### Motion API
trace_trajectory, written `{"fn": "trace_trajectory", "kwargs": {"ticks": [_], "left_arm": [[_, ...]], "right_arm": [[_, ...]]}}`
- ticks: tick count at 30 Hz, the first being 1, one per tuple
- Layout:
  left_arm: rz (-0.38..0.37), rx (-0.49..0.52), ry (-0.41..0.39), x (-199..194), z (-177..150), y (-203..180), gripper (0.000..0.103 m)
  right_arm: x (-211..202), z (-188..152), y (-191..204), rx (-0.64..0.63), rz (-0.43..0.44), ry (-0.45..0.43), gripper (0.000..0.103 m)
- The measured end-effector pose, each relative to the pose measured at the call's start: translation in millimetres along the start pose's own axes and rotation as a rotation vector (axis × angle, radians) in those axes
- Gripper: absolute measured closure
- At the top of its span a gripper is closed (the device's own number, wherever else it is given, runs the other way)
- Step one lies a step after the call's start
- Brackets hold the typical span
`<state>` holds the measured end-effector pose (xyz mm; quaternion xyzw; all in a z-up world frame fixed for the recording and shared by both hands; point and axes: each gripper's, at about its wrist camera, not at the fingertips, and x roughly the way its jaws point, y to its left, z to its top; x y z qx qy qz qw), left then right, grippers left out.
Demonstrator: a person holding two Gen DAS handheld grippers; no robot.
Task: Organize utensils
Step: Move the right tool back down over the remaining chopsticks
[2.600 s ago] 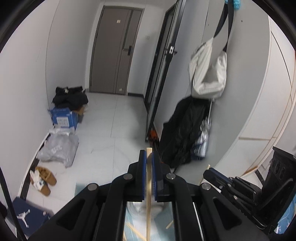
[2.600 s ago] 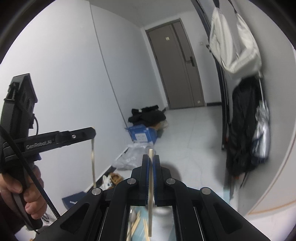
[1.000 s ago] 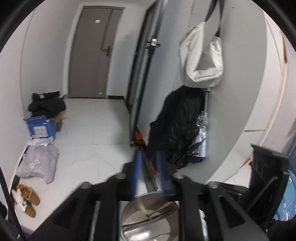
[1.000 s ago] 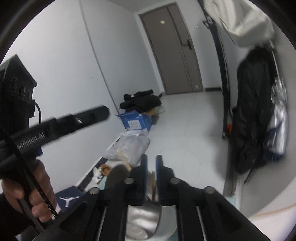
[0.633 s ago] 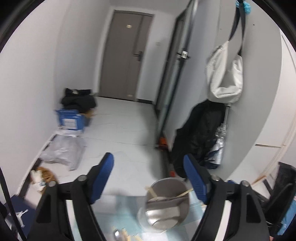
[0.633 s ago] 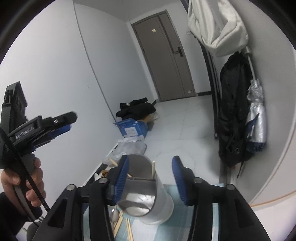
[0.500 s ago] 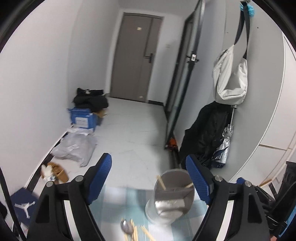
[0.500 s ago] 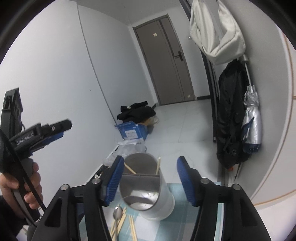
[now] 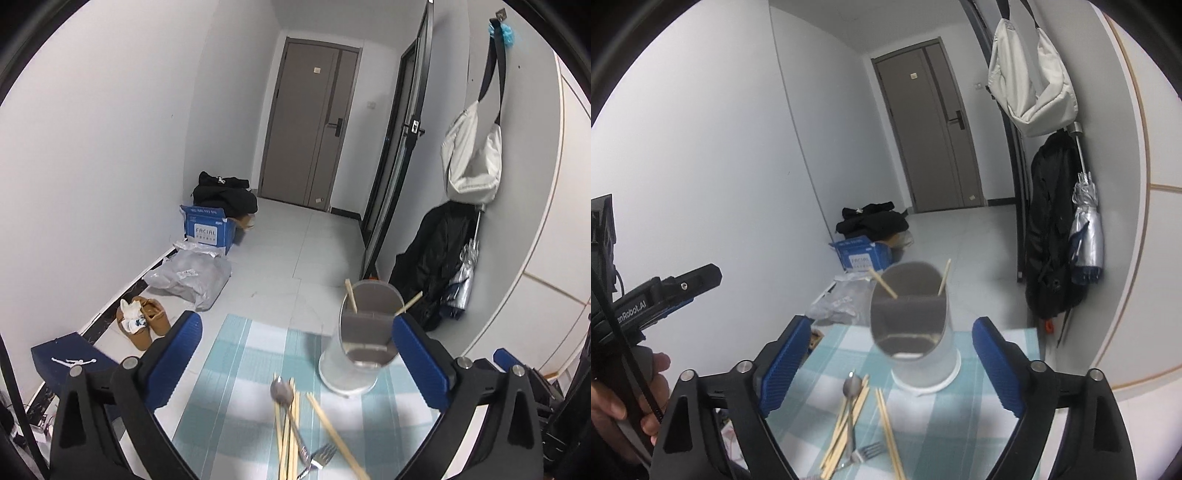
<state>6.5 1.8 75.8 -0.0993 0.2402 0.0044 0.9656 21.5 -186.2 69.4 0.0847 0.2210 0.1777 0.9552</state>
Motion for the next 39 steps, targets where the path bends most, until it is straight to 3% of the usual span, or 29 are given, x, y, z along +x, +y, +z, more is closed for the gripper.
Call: {"fn": "trace_trajectory", "kwargs": {"ticks": [10,20,29,34,39], "left_arm": [[0.044,-0.002,0.028,-2.8,-45.4,22.4,0.001],[0.029,-0.008,0.170,26.0,-87.8,39.7,0.001],[0.003,-0.062,0.288,45.7,-94.9,54.3,0.001],[-0.004,-0.123,0.352,59.4,-98.9,67.1,0.001],[0.019,-0.165,0.357,59.1,-95.4,82.5,0.001]], "right_arm": [[-0.9,-49.8,9.6,-0.025,-0.015,0.064,0.005],[38.0,-96.9,-10.4,-0.025,-0.071,0.249,0.004],[76.1,-123.5,-16.2,0.011,-0.122,0.422,0.005],[106.7,-129.0,-14.5,-0.025,-0.130,0.528,0.015],[144.9,-131.9,-5.2,-0.114,-0.136,0.635,0.041]]}}
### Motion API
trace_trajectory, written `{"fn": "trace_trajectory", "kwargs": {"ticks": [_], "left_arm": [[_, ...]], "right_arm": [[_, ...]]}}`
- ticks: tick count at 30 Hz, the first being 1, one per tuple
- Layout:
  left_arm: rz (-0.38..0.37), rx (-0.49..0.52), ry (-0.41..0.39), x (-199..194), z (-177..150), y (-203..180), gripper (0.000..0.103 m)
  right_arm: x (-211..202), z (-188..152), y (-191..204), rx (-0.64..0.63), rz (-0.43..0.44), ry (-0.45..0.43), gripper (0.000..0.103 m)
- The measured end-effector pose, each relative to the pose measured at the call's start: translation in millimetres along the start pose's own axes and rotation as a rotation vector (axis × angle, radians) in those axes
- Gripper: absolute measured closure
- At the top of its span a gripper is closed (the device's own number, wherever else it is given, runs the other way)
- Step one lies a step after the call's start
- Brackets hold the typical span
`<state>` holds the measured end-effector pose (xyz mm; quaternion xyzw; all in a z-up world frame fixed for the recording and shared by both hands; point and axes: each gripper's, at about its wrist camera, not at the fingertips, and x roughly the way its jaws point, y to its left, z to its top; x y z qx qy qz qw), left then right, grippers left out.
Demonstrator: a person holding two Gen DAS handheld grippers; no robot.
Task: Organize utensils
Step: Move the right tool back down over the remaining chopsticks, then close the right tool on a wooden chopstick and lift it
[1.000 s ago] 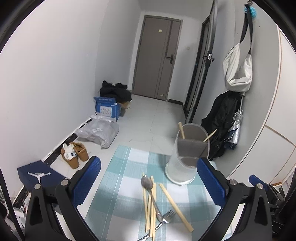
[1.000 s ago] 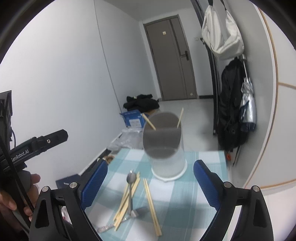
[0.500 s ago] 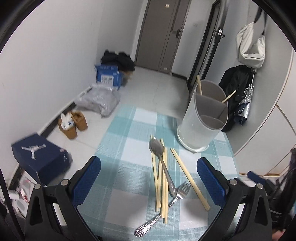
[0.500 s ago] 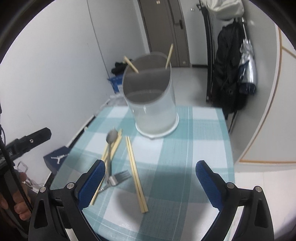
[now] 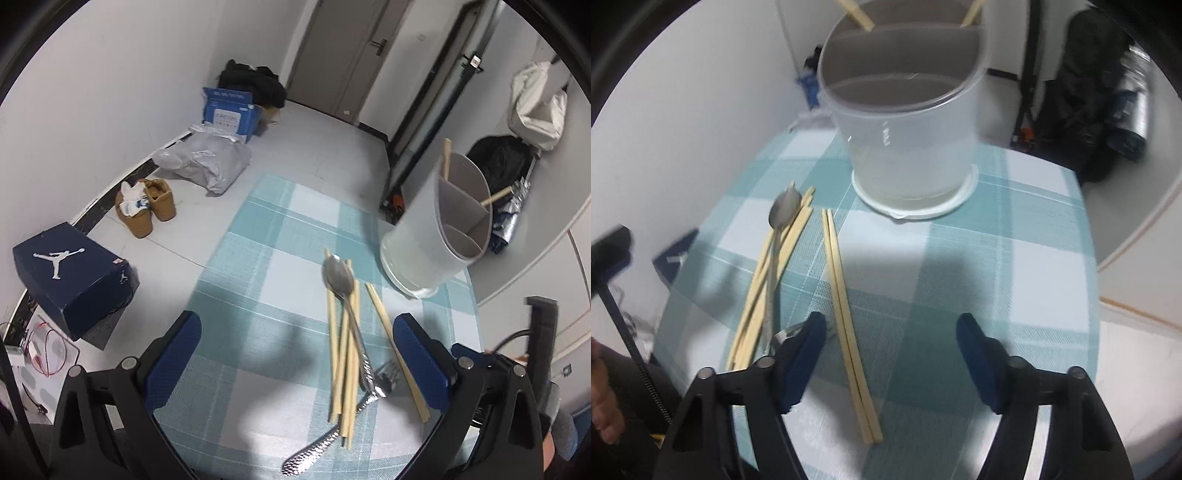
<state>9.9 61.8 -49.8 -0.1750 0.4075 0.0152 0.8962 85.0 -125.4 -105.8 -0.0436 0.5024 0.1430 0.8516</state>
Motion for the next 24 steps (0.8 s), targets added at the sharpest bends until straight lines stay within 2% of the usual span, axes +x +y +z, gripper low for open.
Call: {"fn": "trace_trajectory", "kwargs": {"ticks": [3,7,10,12,20,24], "left_arm": [[-0.010,-0.047,0.007,-0.7,1.9,11.1,0.001],[-0.011,-0.109,0.030,0.1,0.0,22.5,0.001],[-0.017,-0.116,0.044,1.0,0.4,23.7,0.001],[-0.012,-0.116,0.037,0.3,1.0,23.5,0.001],[-0.006,-0.111,0.028,-1.7,3.1,26.1,0.001],[-0.009,-0.126,0.034,-1.6,3.0,29.8,0.001]], "right_arm": [[17.7,6.9,9.6,-0.053,0.005,0.047,0.057],[28.8,10.0,22.0,-0.108,-0.032,0.064,0.060],[31.2,11.9,32.4,-0.164,-0.062,0.054,0.063],[32.3,14.0,37.5,-0.194,-0.073,0.059,0.069],[39.2,26.9,47.7,-0.244,-0.071,0.075,0.080],[39.8,26.8,45.4,-0.244,-0.066,0.081,0.081]]}}
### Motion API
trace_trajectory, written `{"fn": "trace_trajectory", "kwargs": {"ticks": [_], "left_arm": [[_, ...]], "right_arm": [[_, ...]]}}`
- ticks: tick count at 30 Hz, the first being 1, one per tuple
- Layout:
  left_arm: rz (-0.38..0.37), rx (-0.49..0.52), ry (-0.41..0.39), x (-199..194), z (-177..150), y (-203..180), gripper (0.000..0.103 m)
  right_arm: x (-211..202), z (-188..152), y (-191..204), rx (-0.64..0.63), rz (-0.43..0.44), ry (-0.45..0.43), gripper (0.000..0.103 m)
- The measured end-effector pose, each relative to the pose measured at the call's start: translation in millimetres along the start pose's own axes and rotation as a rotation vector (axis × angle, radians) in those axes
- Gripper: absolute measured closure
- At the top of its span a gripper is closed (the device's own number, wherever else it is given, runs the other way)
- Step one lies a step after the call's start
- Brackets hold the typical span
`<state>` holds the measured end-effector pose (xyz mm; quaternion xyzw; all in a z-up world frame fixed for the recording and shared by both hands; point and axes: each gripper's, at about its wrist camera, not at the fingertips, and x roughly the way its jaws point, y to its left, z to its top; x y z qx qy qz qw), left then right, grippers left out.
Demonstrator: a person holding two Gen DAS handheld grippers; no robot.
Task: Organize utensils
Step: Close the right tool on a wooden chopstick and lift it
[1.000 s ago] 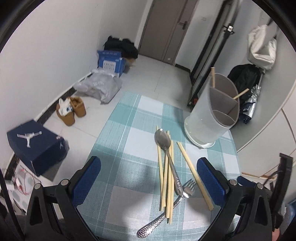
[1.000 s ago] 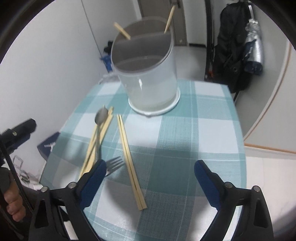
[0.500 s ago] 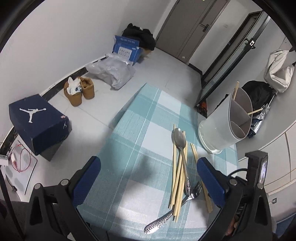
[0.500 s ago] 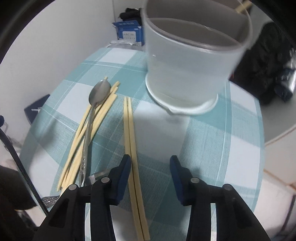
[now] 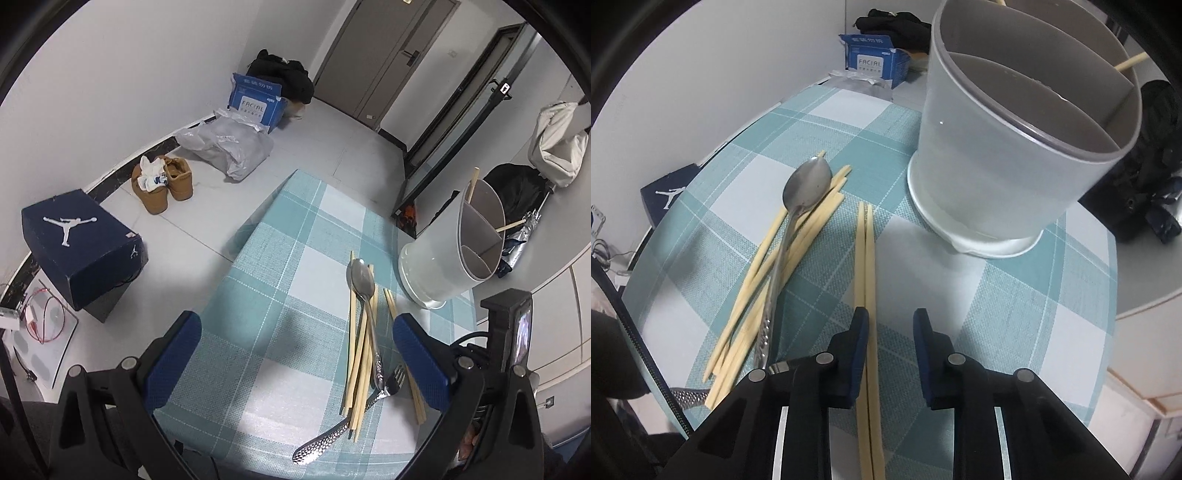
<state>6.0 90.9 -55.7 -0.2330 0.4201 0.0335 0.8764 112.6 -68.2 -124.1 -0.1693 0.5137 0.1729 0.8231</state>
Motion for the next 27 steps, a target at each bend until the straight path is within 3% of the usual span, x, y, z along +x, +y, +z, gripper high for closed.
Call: {"fn": "trace_trajectory", "kwargs": {"ticks": [10,14,16,27], "left_arm": [[0.047,-0.027,-0.013,1.2,2.5,6.5,0.001],[0.049,-0.042,-0.003,2.8,2.2,10.7,0.001],[0.048,-0.051,0.004,3.9,2.7,12.1,0.001],[0.031,-0.079,0.025,5.7,3.7,11.3,0.001]], "right_arm": [[4.6,7.0,0.1,-0.023,0.003,0.014,0.082],[3.7,7.5,-2.4,-0.005,0.057,0.015,0.098],[2.1,5.8,-1.8,-0.023,0.063,0.026,0.098],[-23.6,-47.9,-18.2,-0.135,0.087,0.185,0.096]]}}
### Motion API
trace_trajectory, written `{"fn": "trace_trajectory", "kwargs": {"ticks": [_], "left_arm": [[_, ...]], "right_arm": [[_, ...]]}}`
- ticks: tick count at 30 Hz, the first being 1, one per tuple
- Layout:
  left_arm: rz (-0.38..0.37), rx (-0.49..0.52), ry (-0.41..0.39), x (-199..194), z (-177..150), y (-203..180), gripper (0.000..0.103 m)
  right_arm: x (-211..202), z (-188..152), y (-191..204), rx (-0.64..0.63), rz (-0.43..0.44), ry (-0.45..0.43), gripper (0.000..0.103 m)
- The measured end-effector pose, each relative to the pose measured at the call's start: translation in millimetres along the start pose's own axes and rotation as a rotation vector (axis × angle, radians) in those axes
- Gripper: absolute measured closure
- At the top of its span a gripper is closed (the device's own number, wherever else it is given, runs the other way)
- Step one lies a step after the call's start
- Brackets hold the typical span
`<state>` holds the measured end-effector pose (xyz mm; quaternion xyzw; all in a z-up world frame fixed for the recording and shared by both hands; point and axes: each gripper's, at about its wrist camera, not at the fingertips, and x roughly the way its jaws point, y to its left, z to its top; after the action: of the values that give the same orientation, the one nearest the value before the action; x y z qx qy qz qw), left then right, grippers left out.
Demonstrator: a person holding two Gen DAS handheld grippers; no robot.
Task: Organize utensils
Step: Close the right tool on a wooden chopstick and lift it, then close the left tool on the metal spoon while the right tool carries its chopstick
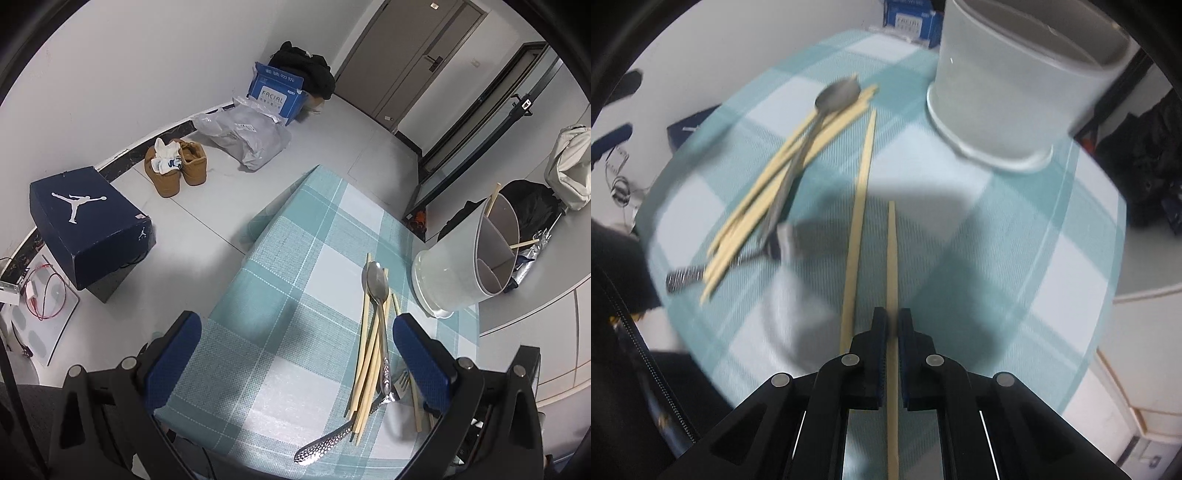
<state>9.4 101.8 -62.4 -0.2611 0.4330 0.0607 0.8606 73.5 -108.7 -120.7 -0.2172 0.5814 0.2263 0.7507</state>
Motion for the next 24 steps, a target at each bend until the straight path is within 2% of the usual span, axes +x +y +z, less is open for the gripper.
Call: {"fn": "trace_trajectory", "kwargs": {"ticks": [2,4,6,10,14,16,18,21,24], "left_arm": [[-0.001,0.000,0.006,1.4,-0.3,-1.3,0.001],[0.007,0.007,0.008,2.9,-1.2,-2.3,0.001],[0.016,0.013,0.009,4.1,-1.9,-2.3,0.001],[0.051,0.036,0.001,6.4,-4.7,-2.7,0.001],[0.073,0.047,0.015,12.5,-5.2,-4.1,0.001],[0.085,0.049,0.026,16.9,-4.5,-5.9,0.001],[0.083,0.047,0.039,21.6,-3.4,-9.0,0.001],[0.097,0.066,0.048,27.4,-2.4,-17.0,0.001],[0.102,0.111,0.035,34.1,-2.1,-27.7,0.001]], "right_arm": [[-1.7,-2.5,-0.6,-0.005,0.010,0.010,0.095],[-2.8,-0.3,0.8,-0.014,0.025,-0.002,0.089],[-1.5,6.0,2.6,-0.017,0.018,-0.022,0.078],[-0.8,21.5,0.6,0.010,0.006,-0.084,0.074],[0.2,31.5,0.6,0.022,0.008,-0.119,0.076],[-0.7,33.2,-1.6,0.025,0.026,-0.136,0.080],[-2.3,32.7,-2.1,0.013,0.030,-0.150,0.099],[-3.6,34.3,-6.6,0.007,0.049,-0.158,0.100],[-9.9,31.3,-29.7,0.081,0.124,-0.214,0.100]]}}
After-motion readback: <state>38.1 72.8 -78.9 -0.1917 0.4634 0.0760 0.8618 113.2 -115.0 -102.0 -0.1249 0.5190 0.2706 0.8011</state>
